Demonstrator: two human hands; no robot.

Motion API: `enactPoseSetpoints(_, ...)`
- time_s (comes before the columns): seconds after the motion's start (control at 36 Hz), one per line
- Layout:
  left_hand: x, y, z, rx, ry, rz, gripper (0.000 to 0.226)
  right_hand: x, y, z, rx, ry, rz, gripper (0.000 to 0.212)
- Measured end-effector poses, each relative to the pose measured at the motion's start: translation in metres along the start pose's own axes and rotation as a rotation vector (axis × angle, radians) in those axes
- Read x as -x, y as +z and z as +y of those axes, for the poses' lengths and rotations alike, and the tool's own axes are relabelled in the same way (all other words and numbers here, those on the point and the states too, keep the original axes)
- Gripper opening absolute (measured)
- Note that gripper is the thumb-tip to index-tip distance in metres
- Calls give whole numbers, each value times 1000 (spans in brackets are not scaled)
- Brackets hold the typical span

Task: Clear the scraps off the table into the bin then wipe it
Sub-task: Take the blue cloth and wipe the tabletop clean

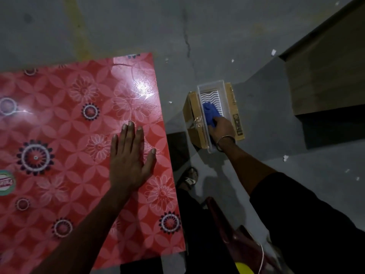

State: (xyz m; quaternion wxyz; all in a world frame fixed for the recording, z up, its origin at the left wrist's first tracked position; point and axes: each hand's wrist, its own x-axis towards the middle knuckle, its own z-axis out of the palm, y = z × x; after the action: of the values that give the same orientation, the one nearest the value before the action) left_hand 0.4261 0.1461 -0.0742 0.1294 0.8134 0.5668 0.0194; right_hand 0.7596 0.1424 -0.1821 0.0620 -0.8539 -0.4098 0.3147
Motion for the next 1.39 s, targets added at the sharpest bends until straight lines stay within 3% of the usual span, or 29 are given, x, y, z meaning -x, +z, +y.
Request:
enactPoseSetpoints(0.14,0,1,0,-1,-6,-8,81,2,-7,-5,-85,105,25,24)
enactPoseSetpoints(0.31,1,-4,0,-25,-13,-69,80,26,-37,-15,-297,192,175,20)
enactPoseSetpoints(0.39,1,-5,-1,-43,-7,-118,79,55,-57,-23,-387,152,312,14)
enactPoseSetpoints(0.58,4,-20,14,3,-63,-218,75,144,-95,-62,-632,8,390,30)
enactPoseSetpoints(0.69,15,-38,21,86,-94,-281,68,195,-105,-95,-1055,110,153,19)
enactPoseSetpoints(0.78,35,-38,5,93,-21,-330,69,230,-98,-112,-1508,372,-239,24)
enactPoseSetpoints(0.83,53,-39,-12,92,50,-371,70,250,-88,-121,-1690,431,-421,7)
enactPoseSetpoints(0.94,77,-58,-63,80,7,-353,74,260,-65,-146,-1818,394,-568,42)
enactPoseSetpoints(1.06,105,-71,-135,26,-101,-282,69,256,-21,-189,-1538,332,-640,54)
enactPoseSetpoints(1.19,104,-93,-224,-28,-143,-209,67,196,77,-211,-1309,192,-428,102)
enactPoseSetpoints(1.22,100,-97,-241,-30,-138,-204,66,202,73,-237,-1252,183,-349,99)
enactPoseSetpoints(1.31,85,-105,-299,-25,-121,-193,65,227,50,-323,-1094,136,-196,58)
enactPoseSetpoints(1.39,69,-114,-361,-28,-100,-179,62,218,67,-382,-903,100,-59,47)
